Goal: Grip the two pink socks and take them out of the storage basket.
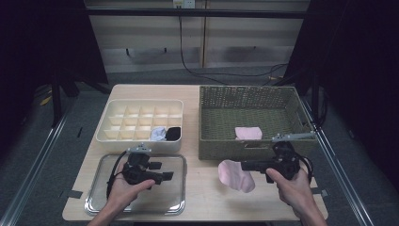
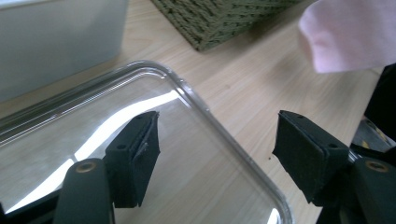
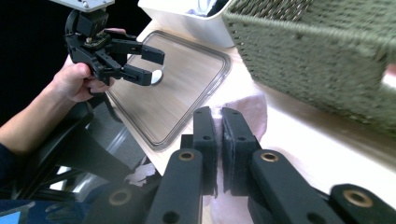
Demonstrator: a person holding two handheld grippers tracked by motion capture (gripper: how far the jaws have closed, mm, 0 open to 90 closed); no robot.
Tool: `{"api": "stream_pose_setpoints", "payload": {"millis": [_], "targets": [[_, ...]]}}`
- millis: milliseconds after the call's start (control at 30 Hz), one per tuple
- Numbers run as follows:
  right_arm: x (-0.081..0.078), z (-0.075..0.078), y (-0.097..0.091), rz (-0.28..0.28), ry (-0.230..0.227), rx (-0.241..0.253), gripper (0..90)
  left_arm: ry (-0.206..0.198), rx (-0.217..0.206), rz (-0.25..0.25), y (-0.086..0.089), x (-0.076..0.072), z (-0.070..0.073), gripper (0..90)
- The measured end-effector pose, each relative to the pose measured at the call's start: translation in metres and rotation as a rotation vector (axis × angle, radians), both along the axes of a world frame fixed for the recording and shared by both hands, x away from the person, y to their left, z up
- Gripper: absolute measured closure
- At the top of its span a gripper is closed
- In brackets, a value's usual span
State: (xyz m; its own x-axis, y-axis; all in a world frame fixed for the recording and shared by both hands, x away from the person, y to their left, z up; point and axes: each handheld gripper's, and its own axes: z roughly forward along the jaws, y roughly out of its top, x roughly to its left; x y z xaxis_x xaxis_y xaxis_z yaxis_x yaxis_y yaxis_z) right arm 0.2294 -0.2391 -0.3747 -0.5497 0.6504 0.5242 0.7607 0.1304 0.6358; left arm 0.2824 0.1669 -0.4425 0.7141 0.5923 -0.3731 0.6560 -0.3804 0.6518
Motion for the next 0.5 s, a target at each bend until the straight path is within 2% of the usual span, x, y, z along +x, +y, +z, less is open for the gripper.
{"api": "stream_pose_setpoints", "payload": {"millis": [33, 67, 200, 233, 267, 333, 400, 433, 500], "targets": [[0.000, 0.000, 0.000, 0.000, 0.000, 0.000, 85.4, 0.000, 0.000, 0.000, 0.000, 0.000, 0.000, 30.0], [0.000, -0.007, 0.002, 0.004, 0.014, 0.004, 85.4, 0.021, -0.015, -0.008, -0.006, 0.003, 0.000, 30.3], [0.000, -0.016, 0.005, 0.013, 0.030, 0.007, 85.4, 0.021, -0.021, -0.042, -0.018, 0.006, 0.003, 32.5], [0.000, -0.021, 0.006, 0.015, 0.039, 0.011, 85.4, 0.009, -0.023, -0.068, -0.026, 0.007, 0.006, 37.0], [0.000, -0.023, 0.007, 0.014, 0.042, 0.011, 85.4, 0.009, -0.023, -0.068, -0.026, 0.007, 0.006, 38.1], [0.000, -0.027, 0.009, 0.020, 0.049, 0.016, 85.4, 0.004, -0.031, -0.129, -0.043, 0.007, 0.009, 46.0], [0.000, -0.030, 0.011, 0.023, 0.062, 0.020, 85.3, 0.010, -0.040, -0.158, -0.054, 0.007, 0.009, 48.0], [0.000, -0.030, 0.011, 0.023, 0.062, 0.020, 85.3, 0.010, -0.040, -0.158, -0.054, 0.007, 0.009, 51.2], [0.001, -0.037, 0.011, 0.021, 0.072, 0.019, 85.3, -0.021, -0.024, -0.219, -0.071, 0.009, 0.005, 52.8]]}}
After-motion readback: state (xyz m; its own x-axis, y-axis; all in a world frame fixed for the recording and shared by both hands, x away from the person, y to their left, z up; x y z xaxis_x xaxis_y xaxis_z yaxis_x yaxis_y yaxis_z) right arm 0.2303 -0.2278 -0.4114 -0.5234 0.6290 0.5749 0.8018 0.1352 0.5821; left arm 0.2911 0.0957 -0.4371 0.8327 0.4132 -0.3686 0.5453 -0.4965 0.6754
